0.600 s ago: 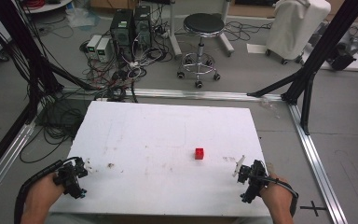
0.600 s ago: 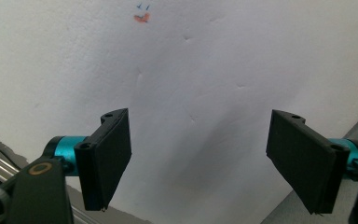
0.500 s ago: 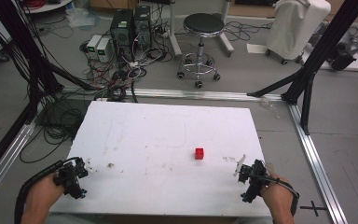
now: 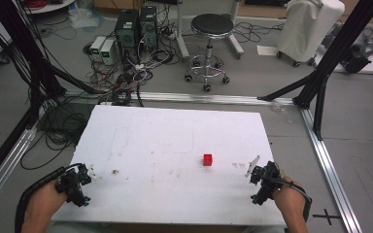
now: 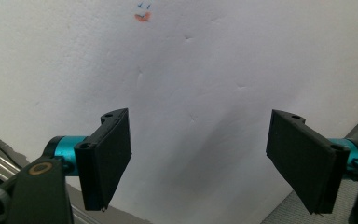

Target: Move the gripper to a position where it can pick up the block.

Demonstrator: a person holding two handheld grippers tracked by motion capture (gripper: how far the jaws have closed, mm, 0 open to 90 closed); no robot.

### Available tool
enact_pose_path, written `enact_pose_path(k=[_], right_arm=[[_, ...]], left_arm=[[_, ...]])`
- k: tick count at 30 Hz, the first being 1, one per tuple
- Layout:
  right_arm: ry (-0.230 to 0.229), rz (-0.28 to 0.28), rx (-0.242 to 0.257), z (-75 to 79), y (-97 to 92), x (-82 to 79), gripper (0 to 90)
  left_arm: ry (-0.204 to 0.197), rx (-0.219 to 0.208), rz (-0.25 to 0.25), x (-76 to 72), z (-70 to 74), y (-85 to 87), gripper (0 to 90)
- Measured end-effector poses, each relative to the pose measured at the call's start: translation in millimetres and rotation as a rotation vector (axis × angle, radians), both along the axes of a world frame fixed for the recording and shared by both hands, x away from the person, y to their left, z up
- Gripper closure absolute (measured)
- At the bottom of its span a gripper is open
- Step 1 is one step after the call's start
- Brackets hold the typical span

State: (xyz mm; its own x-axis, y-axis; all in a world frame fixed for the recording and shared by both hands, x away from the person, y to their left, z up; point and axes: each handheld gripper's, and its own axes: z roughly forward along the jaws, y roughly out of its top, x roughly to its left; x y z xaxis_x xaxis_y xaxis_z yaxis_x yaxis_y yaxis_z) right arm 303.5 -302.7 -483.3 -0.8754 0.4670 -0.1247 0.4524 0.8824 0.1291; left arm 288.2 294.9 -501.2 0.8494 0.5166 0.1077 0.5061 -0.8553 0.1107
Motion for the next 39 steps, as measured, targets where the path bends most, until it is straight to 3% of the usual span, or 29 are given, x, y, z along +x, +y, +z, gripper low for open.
enact_pose_path(k=[6,10,15,26,33,39], right_arm=[[-0.027,0.004,0.018,6.9,-2.8,13.8,1.3],[-0.021,0.019,0.042,13.5,-5.5,24.9,1.3],[-0.034,0.043,0.02,24.9,-4.4,37.9,1.3],[-0.079,0.102,0.031,52.5,4.7,67.6,1.3],[-0.074,0.187,0.075,66.2,16.2,86.3,1.3],[-0.07,0.259,0.066,68.6,35.9,98.1,1.3]], left_arm=[[0.0,-0.001,0.0,0.3,-1.6,0.3,22.3],[0.004,-0.001,-0.003,0.4,-2.7,-0.1,22.3],[0.0,-0.001,-0.004,1.0,-3.2,0.2,22.3],[-0.003,0.0,-0.004,1.4,-4.9,-1.2,22.3],[0.004,0.0,-0.004,2.6,-6.4,-0.6,22.3],[-0.001,-0.005,0.001,3.0,-7.7,-0.2,22.3]])
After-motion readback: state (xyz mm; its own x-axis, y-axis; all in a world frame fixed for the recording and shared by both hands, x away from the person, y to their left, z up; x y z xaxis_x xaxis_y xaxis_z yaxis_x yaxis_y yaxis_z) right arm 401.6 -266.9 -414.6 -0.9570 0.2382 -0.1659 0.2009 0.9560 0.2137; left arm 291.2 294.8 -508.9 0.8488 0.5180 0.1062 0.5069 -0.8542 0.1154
